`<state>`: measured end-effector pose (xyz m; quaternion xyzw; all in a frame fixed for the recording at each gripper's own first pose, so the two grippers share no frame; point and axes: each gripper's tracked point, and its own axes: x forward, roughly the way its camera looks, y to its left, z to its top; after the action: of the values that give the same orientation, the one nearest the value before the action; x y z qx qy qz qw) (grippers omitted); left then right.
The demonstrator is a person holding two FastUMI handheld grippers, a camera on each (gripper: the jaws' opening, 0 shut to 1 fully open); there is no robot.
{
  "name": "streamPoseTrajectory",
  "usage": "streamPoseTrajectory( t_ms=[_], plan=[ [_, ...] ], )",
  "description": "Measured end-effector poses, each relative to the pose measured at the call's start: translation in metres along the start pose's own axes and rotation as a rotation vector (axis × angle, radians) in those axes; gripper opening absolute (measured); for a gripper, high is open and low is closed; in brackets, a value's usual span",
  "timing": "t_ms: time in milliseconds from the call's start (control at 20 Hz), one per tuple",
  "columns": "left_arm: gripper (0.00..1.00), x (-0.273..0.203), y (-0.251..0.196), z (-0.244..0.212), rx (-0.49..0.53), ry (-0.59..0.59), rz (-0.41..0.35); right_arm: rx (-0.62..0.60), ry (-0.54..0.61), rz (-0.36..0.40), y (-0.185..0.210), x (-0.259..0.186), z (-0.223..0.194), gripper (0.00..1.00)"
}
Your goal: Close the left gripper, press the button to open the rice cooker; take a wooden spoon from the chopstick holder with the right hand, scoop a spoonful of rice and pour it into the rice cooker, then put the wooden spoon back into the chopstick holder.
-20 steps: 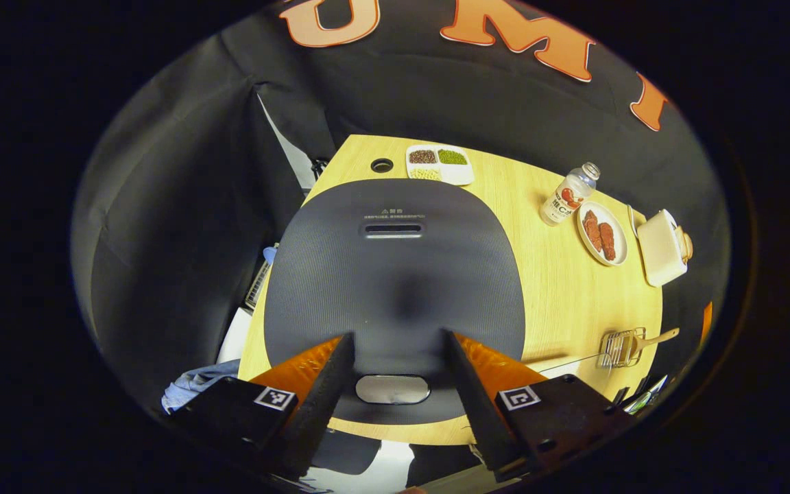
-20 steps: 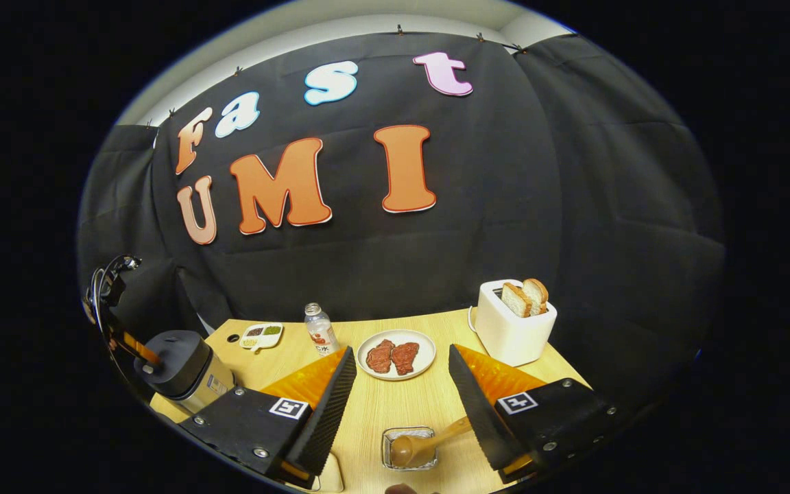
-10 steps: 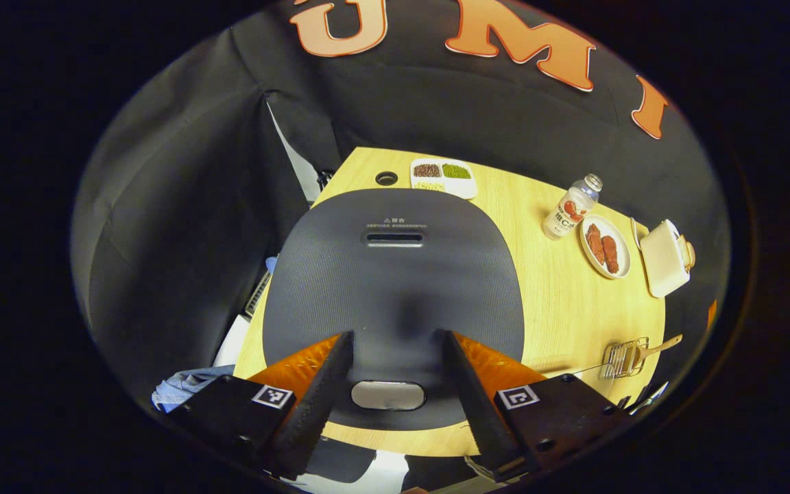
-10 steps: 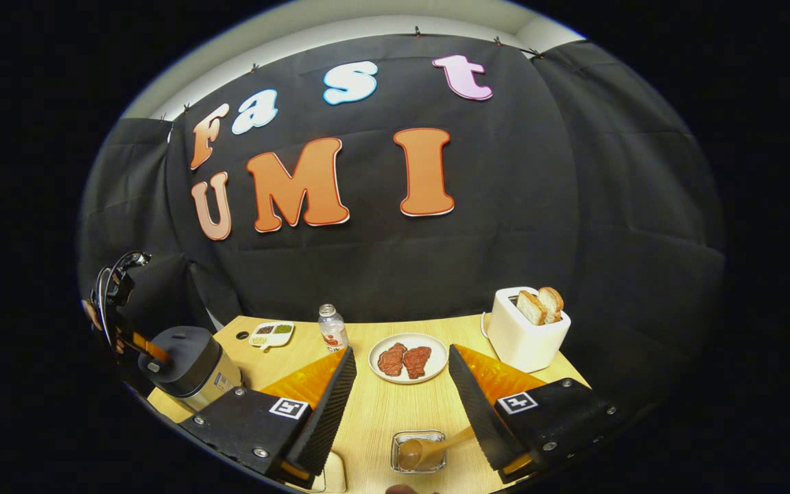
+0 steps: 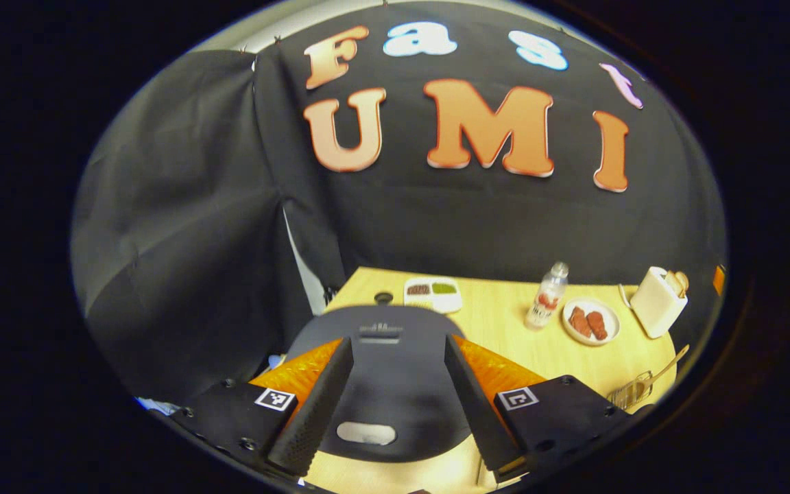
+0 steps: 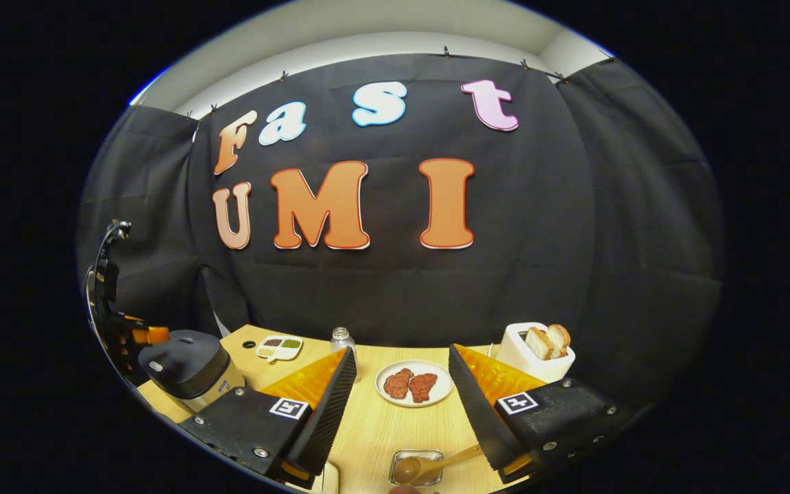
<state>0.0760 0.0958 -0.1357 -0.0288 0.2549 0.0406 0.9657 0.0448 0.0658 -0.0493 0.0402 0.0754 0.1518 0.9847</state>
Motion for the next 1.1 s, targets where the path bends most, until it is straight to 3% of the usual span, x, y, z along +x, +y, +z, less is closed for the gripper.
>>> streamPoseTrajectory(
  t_ms=[350,500,800,1100],
  plan=[
    [0.92,-0.061,-0.024,0.101,-0.020,-0.310,-0.084,-0.015,-0.127,0.044,0.022,-0.008,0.044,0.85],
    [0.91,-0.076,-0.030,0.126,0.021,-0.402,-0.077,-0.006,-0.167,0.046,0.026,-0.011,0.061,0.85],
    [0.91,-0.088,-0.041,0.139,0.045,-0.488,-0.025,-0.010,-0.205,0.030,0.027,-0.010,0.069,0.85],
    [0.91,-0.104,-0.058,0.125,0.059,-0.503,-0.047,0.010,-0.193,0.022,0.024,-0.010,0.059,0.85]
  ],
)
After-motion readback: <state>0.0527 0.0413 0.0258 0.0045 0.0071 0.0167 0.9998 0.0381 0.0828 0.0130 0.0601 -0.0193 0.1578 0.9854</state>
